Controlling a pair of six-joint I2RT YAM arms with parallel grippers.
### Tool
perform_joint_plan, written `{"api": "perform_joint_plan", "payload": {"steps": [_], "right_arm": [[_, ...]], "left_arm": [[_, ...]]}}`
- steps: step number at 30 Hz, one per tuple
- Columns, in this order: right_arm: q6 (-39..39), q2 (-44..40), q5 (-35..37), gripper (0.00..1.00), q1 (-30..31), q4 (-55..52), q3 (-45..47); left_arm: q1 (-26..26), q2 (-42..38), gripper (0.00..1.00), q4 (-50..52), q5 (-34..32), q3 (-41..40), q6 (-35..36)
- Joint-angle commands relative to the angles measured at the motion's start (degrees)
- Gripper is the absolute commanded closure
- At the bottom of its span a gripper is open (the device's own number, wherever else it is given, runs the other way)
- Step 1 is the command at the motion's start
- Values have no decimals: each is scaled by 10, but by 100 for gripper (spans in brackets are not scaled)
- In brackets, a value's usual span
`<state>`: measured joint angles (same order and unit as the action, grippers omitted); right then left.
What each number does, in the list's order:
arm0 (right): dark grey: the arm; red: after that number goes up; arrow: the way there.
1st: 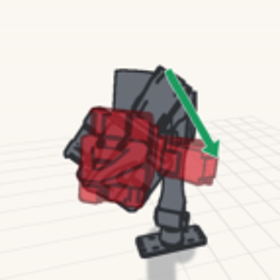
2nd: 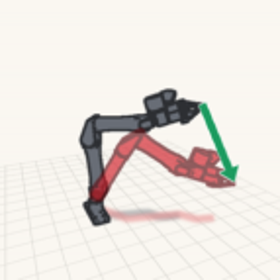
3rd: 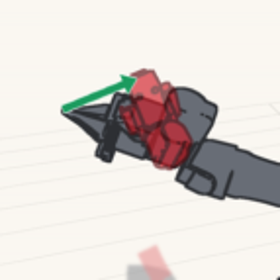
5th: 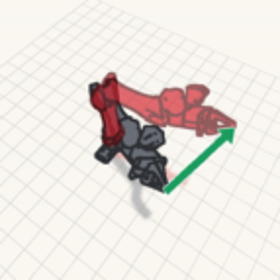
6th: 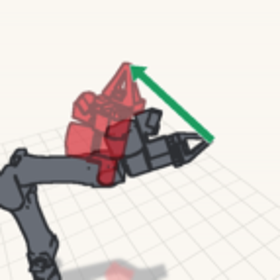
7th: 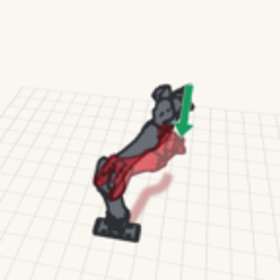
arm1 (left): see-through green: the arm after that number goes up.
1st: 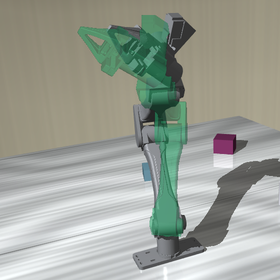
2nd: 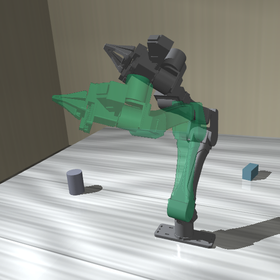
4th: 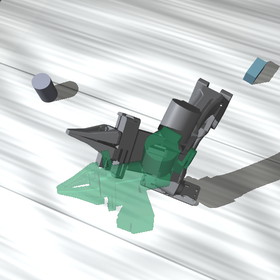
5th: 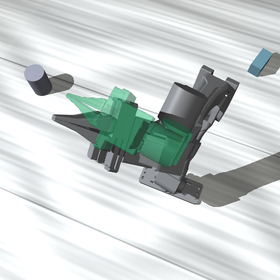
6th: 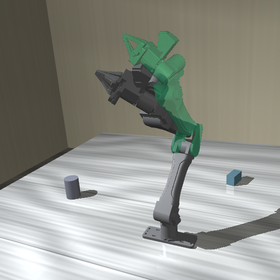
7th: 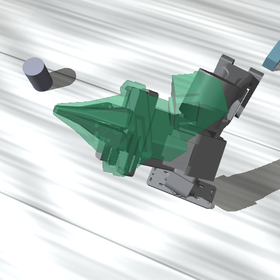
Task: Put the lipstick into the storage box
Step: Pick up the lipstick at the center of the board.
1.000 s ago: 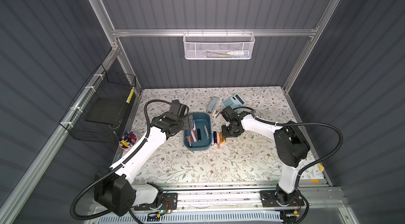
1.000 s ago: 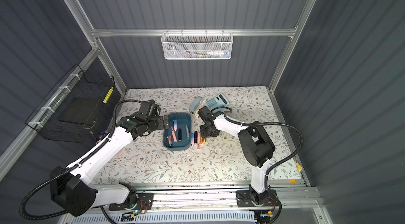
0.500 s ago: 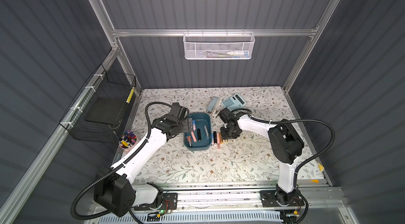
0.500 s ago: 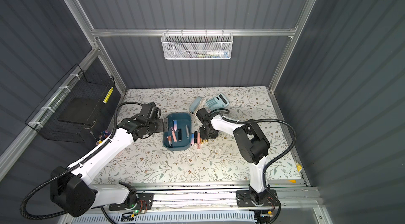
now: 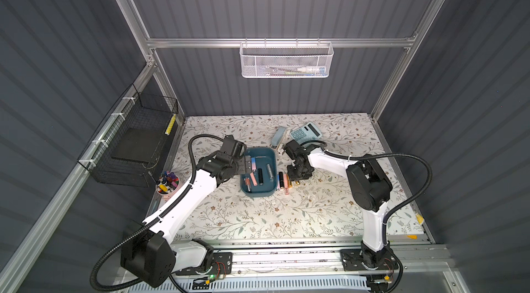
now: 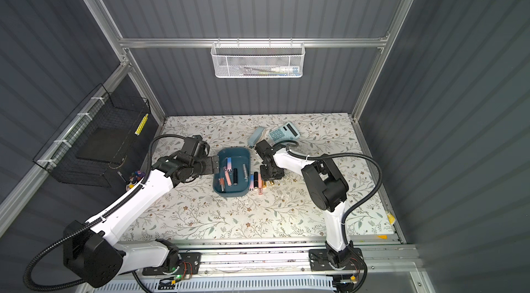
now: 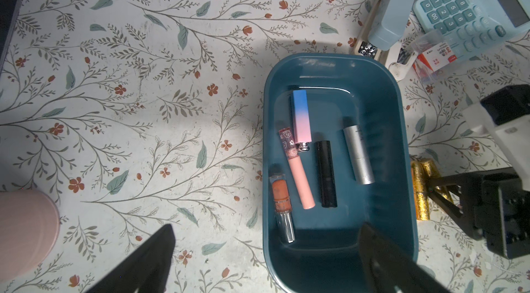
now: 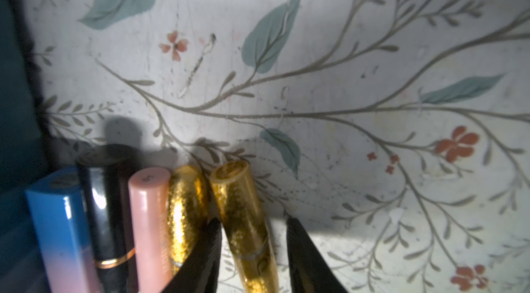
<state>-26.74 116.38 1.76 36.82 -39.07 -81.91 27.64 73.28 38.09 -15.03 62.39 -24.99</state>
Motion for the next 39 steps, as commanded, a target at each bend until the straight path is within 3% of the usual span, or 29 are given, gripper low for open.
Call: {"api": "perform_joint_plan", "payload": {"steps": [1,13,30,39], "right_arm": [[7,15,10,62,2,-21,-15],[5,4,13,73,2,-20,3],[8,-93,38,74,3,-57,5],[15,-110,39,74,24,-90,-72]], "left_arm": [[-4,-17,0,7,-5,-8,7],[-4,-29,0,8,1,-16,-1],[-4,-83,0,25,-3,-36,-19],[-4,-107,0,35,-9,-48,-24]]}}
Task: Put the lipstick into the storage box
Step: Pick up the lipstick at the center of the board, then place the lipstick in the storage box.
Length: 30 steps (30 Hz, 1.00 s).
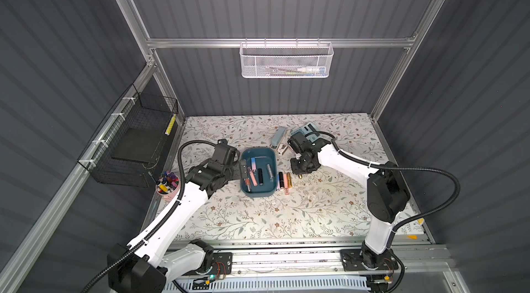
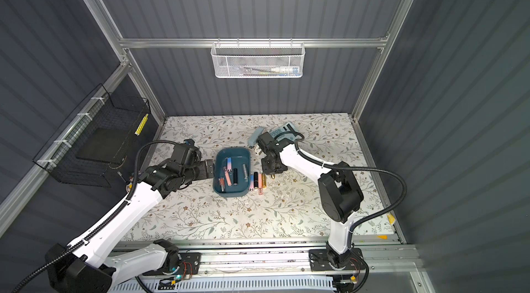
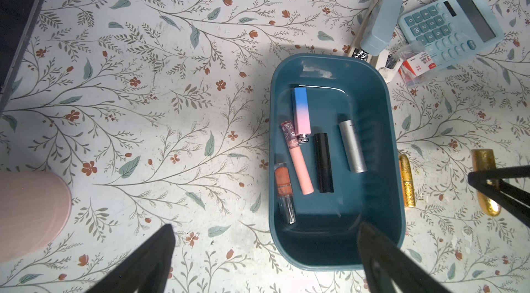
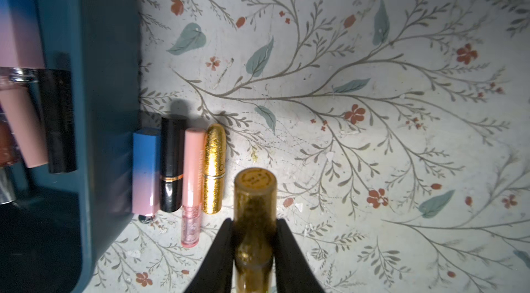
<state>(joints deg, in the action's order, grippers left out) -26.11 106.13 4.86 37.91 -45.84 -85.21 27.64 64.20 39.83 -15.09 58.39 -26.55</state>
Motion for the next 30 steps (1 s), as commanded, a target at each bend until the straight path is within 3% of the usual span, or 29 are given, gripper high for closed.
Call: {"api": "perform_joint_plan", "payload": {"steps": [1,17,30], "right_arm": [[10,-2,7,73,18,-27,-55],[35,148,-36,73,72,-62,-284],[39,265,-78,71,81,-59,-379]], "left_arm": [[-4,-19,0,18,-10,-10,-9],[-4,-31,0,29,-20,-21,-10],[-4,-19,0,31,-24,-18,-5]]}}
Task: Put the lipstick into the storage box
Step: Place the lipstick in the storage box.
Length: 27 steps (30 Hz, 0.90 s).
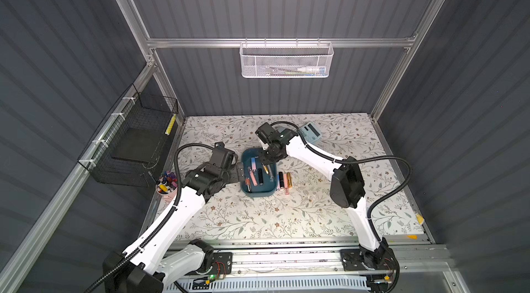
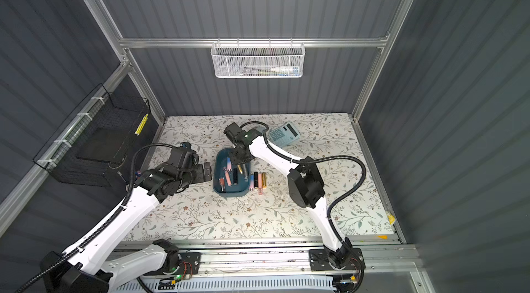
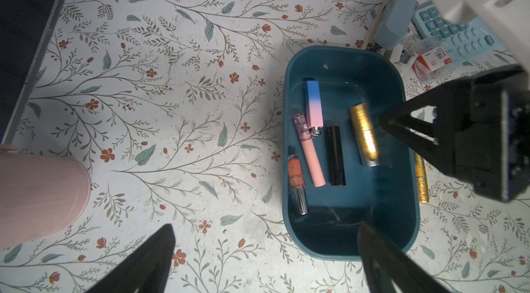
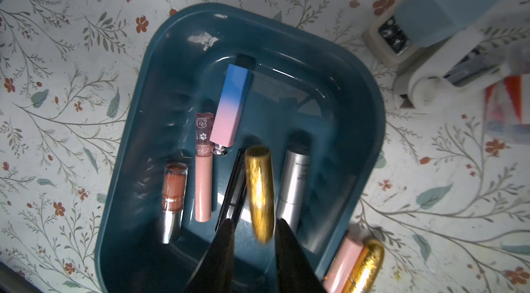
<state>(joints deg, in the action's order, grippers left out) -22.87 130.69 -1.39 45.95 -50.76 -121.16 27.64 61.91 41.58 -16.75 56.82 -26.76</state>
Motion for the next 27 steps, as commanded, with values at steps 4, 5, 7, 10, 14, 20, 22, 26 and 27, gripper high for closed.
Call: {"api": "perform_joint_plan", "payload": {"steps": [4,5,7,10,14,20,22,26,27], "right_arm": [[9,45,-21,71,0,-12,-34],[10,49,-22,71,0,-14,-37],[12,48,-22,71,0,-13,-37],[18,37,-11,71,0,-15,-33],[29,6,13,71,-3,-19,-19],[29,-93,40,71,-30,5,87],[26,-136,46,71,-45,21,142],[18,-207,56,71,-67,53,256],[15,-221,55,71,-71,60,288]], "left_arm": [[-4,11,0,9,-6,-6,-3],[-4,13,0,9,-6,-6,-2],[-4,17,0,6,-6,-6,-2],[-4,23,0,0,-3,-6,-2],[-4,34,0,-6,9,-2,-5],[-4,27,0,-9,28,-2,-14],[-4,27,0,-17,42,-6,-20],[-4,36,0,-38,97,-14,-39],[-3,39,0,-48,114,-19,-46]]}}
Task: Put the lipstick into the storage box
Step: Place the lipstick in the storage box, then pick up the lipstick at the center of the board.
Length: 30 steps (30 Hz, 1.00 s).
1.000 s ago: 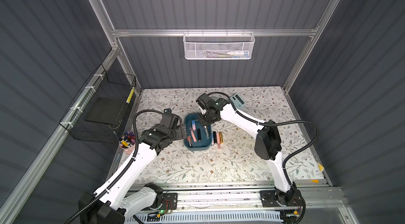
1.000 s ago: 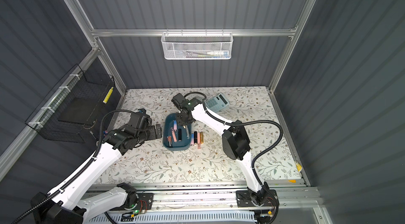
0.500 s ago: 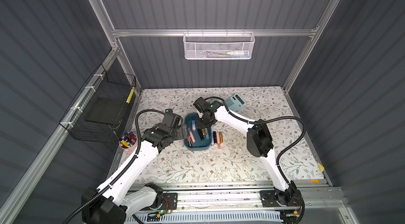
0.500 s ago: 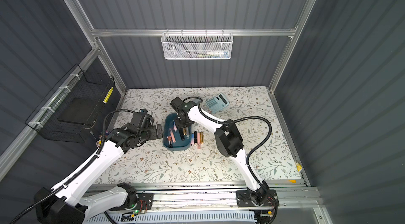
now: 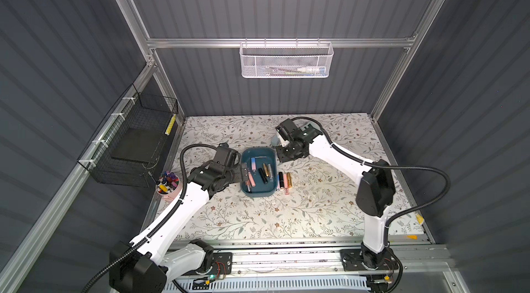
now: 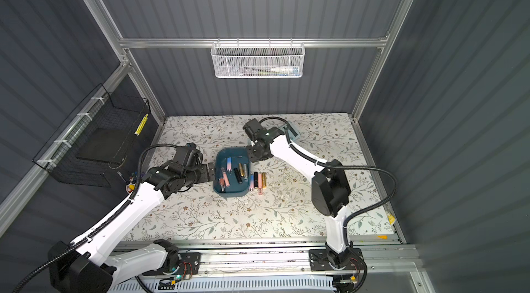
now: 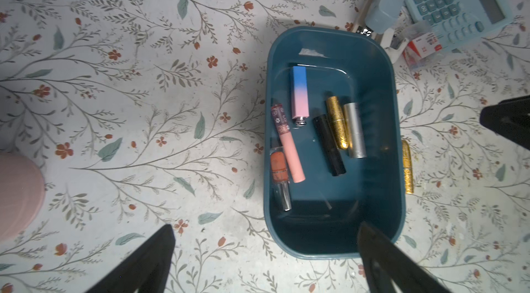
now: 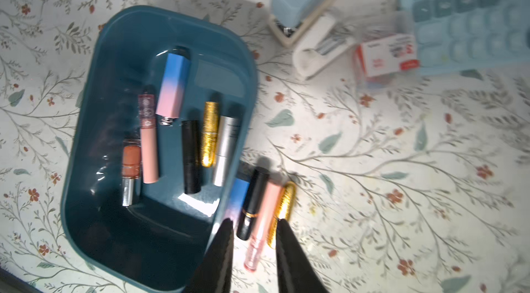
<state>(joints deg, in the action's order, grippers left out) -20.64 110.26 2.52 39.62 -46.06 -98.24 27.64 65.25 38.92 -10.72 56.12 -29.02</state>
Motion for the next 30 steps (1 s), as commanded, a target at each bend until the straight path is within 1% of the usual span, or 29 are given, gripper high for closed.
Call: {"api": "perform_joint_plan", "payload": {"steps": [1,3,4,5,7,10,13,17,24,27,30], "right_arm": [[-11,-31,18,71,-10,21,89],[-19,-57,20,71,-13,38,148],[-25,-72,20,71,-15,49,176],[-29,-83,20,71,-18,58,202],[-39,-110,14,71,-25,85,259],[-48,-131,6,71,-31,112,314],[-52,-136,-15,68,-30,133,343],[-51,-132,-20,64,-24,151,348],[-46,-103,-37,53,-24,163,319],[-48,-86,-45,53,-24,169,306],[-50,-67,-54,55,-22,171,288]], "left_arm": [[-3,8,0,-32,69,-16,-33],[2,13,0,-60,99,-29,-50],[9,18,0,-71,103,-33,-60],[17,24,0,-75,101,-31,-66],[49,43,0,-73,76,-15,-71],[93,78,0,-67,48,23,-75],[107,106,0,-70,55,51,-83],[107,98,0,-83,59,55,-95],[107,58,0,-39,15,61,-95],[107,46,0,-27,3,58,-95],[107,39,0,-18,-4,55,-94]]}}
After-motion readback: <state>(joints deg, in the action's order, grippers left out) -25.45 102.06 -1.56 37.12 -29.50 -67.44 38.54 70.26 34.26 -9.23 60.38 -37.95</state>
